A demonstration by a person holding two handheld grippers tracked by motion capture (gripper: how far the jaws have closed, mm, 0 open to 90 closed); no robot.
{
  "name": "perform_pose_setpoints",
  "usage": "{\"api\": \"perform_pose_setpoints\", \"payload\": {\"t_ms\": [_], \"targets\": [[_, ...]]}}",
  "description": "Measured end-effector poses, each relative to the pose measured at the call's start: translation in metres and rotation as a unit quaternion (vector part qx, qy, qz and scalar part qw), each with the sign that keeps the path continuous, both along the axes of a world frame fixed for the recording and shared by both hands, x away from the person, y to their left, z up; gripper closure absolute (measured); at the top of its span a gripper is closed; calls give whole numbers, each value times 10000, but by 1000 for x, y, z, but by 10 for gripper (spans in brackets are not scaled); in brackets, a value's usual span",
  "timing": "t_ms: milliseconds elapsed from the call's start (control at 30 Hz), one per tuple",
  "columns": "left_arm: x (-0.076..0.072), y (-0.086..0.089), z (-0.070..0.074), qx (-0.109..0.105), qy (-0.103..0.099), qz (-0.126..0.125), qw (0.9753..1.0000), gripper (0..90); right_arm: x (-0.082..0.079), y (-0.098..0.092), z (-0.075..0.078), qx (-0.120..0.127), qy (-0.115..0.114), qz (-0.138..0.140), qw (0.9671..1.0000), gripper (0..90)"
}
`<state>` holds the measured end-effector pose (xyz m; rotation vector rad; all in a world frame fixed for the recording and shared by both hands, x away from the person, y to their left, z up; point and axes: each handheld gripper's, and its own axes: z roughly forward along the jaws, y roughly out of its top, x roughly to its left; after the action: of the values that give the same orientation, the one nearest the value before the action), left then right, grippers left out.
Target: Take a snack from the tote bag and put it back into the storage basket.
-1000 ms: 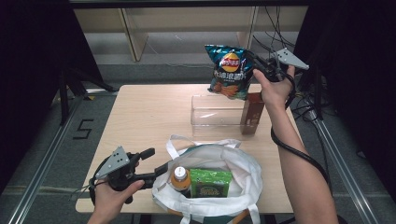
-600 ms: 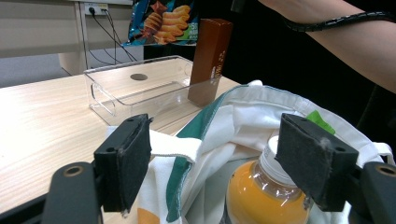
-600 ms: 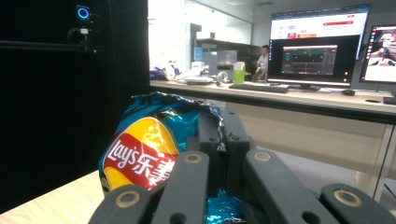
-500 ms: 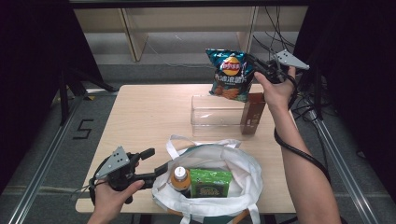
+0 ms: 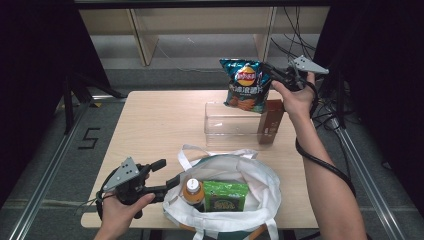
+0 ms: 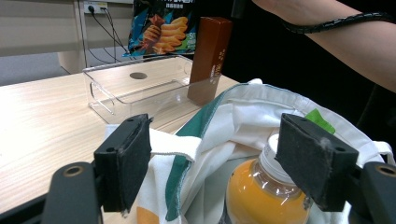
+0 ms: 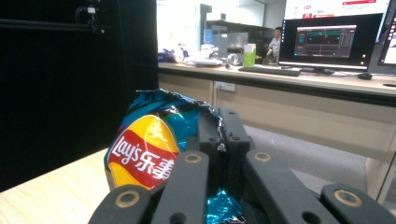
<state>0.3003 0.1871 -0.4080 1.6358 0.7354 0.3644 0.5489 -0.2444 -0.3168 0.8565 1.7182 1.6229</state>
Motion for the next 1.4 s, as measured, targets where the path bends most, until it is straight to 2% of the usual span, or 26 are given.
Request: {"api": "perform_pose_setpoints", "payload": {"t_ms": [67,167,200,267,333,433,467,533,567,767,800,1067,1167,1233,1300,1367,1400], "targets": [[0,0,0,-2,3,-2,10000,256,-1,1,-2,74,95,-4,9999,895],[0,0,0,2,7,-1,10000,256,2,0,-3,-8,135,98,9999,895],[0,0,0,2,8,0,10000,256,1,0,-4,-2,168,15,9999,895],[0,0,0,1,11,1,10000,256,3,0,-4,-31,154,120,9998,895],[0,0,0,6,12,-5,10000,256,2,1,-5,-75,264,125,9995,894],[0,-1,0,2,5,0,10000,255,5,1,-7,-123,241,143,9995,894],[0,0,0,0,4,4,10000,255,3,2,-7,-104,309,134,9994,894],[0,0,0,-7,0,7,10000,255,5,1,-6,-231,271,198,9992,894],[0,0,0,-6,-3,9,10000,255,4,3,-5,-204,349,168,9990,894],[1,0,0,-8,2,4,10000,255,5,1,-4,-250,329,153,9990,895],[1,0,0,-10,4,5,10000,255,4,1,-4,-179,372,147,9990,895],[2,-1,-1,-33,-56,-75,10000,255,8,-7,-2,-306,435,355,9980,895],[3,-1,0,-33,-57,-76,9999,255,8,-10,-2,-366,529,412,9971,895],[2,-1,0,13,-9,-21,10000,255,10,-12,-3,-387,426,461,9973,895],[2,-1,0,6,14,-9,10000,255,10,-13,-4,-401,534,509,9965,895],[2,-1,-1,6,16,-9,10000,255,11,-14,-6,-491,518,512,9961,896],[2,-1,-1,5,18,-9,10000,255,11,-14,-8,-452,646,532,9955,895]]}}
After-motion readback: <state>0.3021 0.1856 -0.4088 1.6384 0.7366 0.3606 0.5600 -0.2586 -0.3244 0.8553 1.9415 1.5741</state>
